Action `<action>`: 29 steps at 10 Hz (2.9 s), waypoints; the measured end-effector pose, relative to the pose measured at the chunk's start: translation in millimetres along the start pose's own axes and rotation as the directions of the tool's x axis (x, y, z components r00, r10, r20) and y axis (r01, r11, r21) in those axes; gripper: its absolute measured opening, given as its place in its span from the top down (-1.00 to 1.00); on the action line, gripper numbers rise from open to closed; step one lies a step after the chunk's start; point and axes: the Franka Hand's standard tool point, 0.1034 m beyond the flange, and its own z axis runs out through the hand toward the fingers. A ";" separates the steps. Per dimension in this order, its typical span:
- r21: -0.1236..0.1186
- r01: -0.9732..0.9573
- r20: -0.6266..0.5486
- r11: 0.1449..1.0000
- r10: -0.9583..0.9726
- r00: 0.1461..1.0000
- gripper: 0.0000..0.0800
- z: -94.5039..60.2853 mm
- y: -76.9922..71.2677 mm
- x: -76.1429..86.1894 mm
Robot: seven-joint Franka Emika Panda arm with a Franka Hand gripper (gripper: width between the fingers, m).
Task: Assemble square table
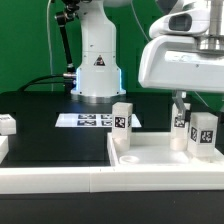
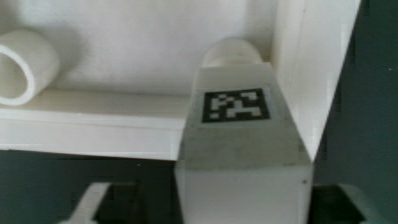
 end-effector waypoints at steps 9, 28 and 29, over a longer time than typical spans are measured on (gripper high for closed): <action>0.007 -0.719 0.016 0.695 0.719 0.695 0.27 1.1 2.3 -2.2; -0.049 -0.998 0.088 0.032 0.996 0.027 -0.60 1.3 -0.8 -8.2; -0.019 -0.987 0.090 0.157 0.984 0.154 -0.60 0.0 0.3 -4.3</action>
Offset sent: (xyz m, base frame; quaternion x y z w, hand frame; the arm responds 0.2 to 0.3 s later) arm 0.0000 0.0000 0.0000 0.0000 0.0000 0.1938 0.9810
